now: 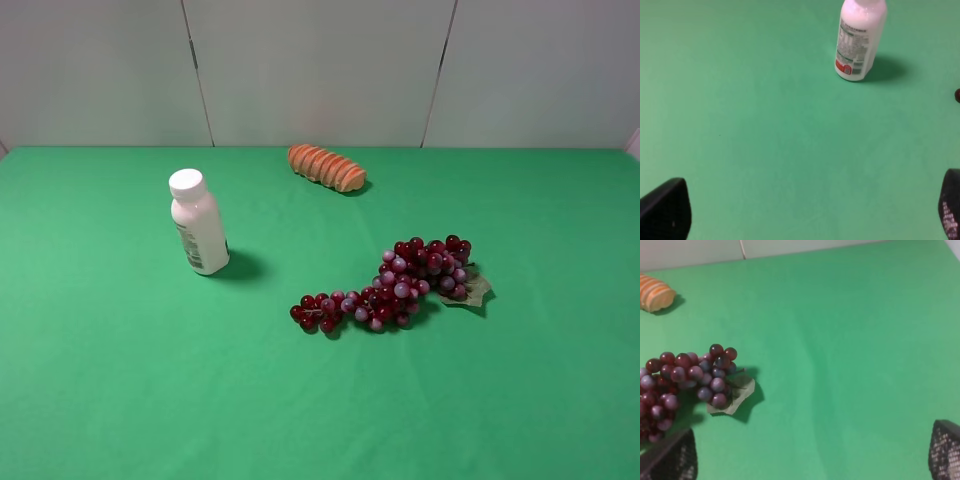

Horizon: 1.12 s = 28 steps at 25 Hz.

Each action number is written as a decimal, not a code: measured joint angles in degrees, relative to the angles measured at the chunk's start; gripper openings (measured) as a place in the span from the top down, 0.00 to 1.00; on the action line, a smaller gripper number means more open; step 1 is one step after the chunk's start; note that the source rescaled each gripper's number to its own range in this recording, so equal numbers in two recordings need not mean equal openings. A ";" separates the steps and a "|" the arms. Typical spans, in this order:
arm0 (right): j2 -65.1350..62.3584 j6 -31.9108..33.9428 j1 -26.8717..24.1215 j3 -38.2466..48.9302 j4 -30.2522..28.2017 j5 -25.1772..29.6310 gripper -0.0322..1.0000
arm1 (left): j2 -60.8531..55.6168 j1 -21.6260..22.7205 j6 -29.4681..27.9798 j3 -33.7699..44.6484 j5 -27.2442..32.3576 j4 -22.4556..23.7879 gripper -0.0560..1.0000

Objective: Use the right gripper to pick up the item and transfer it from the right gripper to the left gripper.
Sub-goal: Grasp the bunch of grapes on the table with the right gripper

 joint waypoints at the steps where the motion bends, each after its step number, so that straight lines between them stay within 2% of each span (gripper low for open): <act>1: 0.00 0.00 0.00 0.00 0.00 0.00 0.00 | 0.00 0.00 0.00 0.00 0.00 0.00 0.00; 28: 0.00 0.00 0.00 0.00 0.00 0.00 0.00 | 0.00 0.00 0.00 0.00 0.00 0.00 0.00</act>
